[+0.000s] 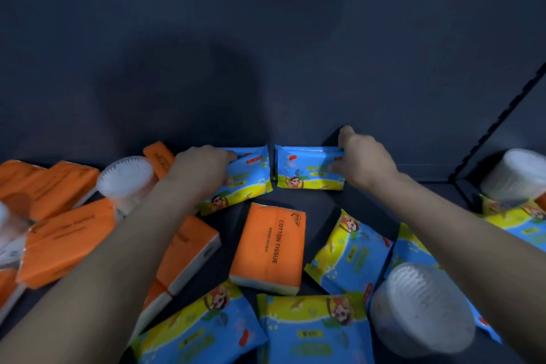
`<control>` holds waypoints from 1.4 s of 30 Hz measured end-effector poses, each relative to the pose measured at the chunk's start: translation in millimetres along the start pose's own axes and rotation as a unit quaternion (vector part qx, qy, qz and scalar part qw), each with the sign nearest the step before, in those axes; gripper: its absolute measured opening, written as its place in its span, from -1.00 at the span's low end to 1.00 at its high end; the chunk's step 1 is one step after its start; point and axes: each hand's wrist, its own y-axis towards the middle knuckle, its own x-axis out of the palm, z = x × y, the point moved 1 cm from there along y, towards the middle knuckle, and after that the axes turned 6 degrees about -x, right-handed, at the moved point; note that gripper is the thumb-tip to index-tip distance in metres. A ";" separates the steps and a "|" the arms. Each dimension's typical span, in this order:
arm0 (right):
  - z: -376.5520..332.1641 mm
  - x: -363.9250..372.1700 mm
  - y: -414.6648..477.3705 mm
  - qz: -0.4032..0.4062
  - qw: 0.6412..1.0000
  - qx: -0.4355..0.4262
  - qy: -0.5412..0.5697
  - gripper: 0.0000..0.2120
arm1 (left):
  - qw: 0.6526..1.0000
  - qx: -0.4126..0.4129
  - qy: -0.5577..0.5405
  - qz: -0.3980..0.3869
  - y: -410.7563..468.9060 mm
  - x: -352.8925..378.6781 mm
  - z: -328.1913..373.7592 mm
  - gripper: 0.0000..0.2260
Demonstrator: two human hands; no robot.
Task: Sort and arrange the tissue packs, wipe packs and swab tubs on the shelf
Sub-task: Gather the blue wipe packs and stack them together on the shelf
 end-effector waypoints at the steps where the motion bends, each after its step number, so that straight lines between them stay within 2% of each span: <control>1: -0.1 -0.8 -0.5 0.001 1.000 -0.005 -0.005 -0.71 | 1.000 0.003 0.005 0.008 0.7 0.6 2.0 -0.60; 4: 2.4 -3.1 -0.6 0.005 1.000 -0.011 -0.011 -0.78 | 1.000 0.017 -0.022 0.013 4.5 2.0 7.7 -0.62; 7: 3.2 -6.4 -1.1 0.012 1.000 -0.001 -0.023 -0.75 | 0.997 0.024 -0.078 0.010 6.2 2.5 11.1 -0.61; 10: 0.6 -8.4 -2.6 0.015 0.999 0.005 -0.045 -0.68 | 0.997 0.011 -0.077 0.023 5.6 3.3 5.7 -0.64; 15: -8.1 -6.9 -3.9 0.006 1.000 0.010 -0.016 -0.71 | 0.998 -0.013 -0.061 0.025 2.5 -0.3 -3.5 -0.60; 18: -8.9 -6.7 -4.7 0.024 0.999 0.022 -0.018 -0.72 | 0.996 -0.024 -0.054 0.069 0.7 1.6 -2.1 -0.61; 24: -13.0 -6.2 -6.7 0.046 0.994 0.027 -0.093 -0.71 | 0.986 -0.065 -0.010 0.154 3.7 7.6 1.0 -0.55; 29: -21.6 -4.1 -9.6 0.042 0.989 0.011 -0.139 -0.90 | 0.984 -0.032 -0.002 0.173 -0.2 7.9 -4.4 -0.61; 34: -43.8 -5.9 -10.6 0.039 0.988 -0.023 -0.147 -0.87 | 0.967 0.016 -0.080 0.241 -12.7 0.7 -26.8 -0.75; 38: -69.7 -1.8 -7.9 -0.032 0.990 -0.123 -0.055 -0.87 | 0.959 0.044 -0.125 0.249 -21.9 -0.1 -50.8 -0.78; 40: -83.3 1.1 -10.7 -0.115 0.977 -0.180 -0.006 -0.76 | 0.964 0.049 -0.127 0.229 -27.8 2.8 -62.6 -0.73; 42: -94.8 4.9 -15.8 -0.200 0.960 -0.197 0.016 -0.62 | 0.972 0.063 -0.115 0.194 -31.3 7.3 -72.9 -0.69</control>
